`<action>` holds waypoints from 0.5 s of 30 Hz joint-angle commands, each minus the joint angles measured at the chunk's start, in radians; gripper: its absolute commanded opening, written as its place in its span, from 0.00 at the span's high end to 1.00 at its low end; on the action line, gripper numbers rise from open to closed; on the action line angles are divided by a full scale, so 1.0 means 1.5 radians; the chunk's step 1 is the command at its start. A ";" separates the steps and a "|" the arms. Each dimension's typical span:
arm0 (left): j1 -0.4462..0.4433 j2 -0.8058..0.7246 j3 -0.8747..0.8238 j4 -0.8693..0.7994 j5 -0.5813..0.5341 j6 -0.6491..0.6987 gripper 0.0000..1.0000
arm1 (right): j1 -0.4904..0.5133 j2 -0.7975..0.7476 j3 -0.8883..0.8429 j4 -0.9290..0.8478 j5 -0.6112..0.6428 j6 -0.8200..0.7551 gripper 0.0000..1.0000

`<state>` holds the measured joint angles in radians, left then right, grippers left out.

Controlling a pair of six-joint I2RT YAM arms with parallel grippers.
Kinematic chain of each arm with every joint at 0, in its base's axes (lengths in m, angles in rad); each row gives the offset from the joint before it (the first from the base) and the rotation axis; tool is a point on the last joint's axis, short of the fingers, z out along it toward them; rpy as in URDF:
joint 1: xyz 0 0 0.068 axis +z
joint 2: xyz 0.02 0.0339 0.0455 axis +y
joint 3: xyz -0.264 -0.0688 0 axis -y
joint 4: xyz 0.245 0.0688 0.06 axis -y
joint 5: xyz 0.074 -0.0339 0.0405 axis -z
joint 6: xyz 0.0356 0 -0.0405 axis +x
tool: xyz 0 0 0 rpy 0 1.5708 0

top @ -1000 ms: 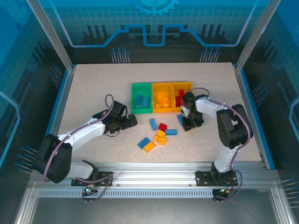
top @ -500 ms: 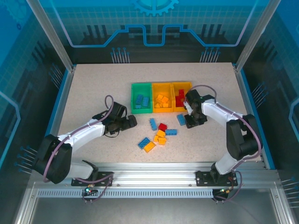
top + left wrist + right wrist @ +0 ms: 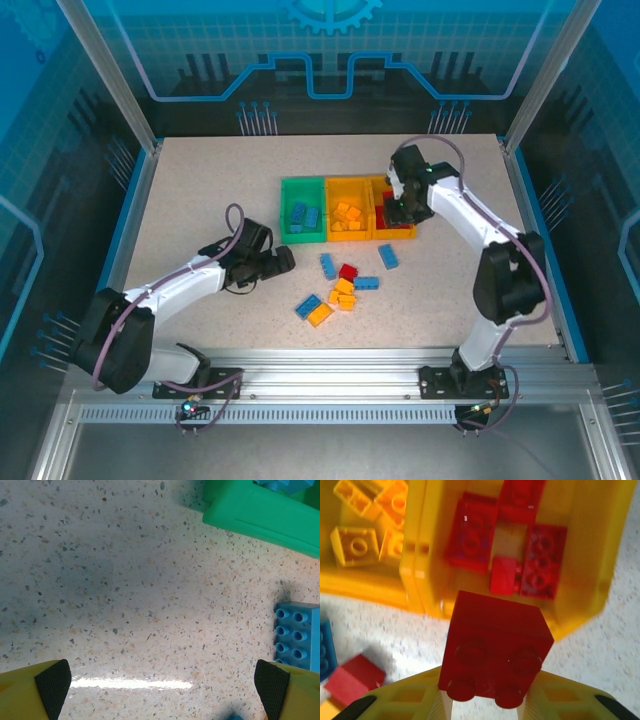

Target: Sort the legos into containers by color

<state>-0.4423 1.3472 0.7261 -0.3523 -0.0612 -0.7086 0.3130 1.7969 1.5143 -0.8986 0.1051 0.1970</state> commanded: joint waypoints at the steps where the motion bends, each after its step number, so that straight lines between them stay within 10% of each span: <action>1: -0.011 0.004 0.004 0.007 0.014 -0.005 0.01 | -0.019 0.075 0.054 -0.022 0.013 0.042 0.64; 15: -0.063 0.037 0.020 0.002 0.026 0.032 0.01 | -0.021 0.115 0.100 -0.017 0.010 0.065 0.38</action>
<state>-0.5159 1.3849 0.7273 -0.3523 -0.0498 -0.6987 0.2913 2.0083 1.6642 -0.9054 0.1303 0.2771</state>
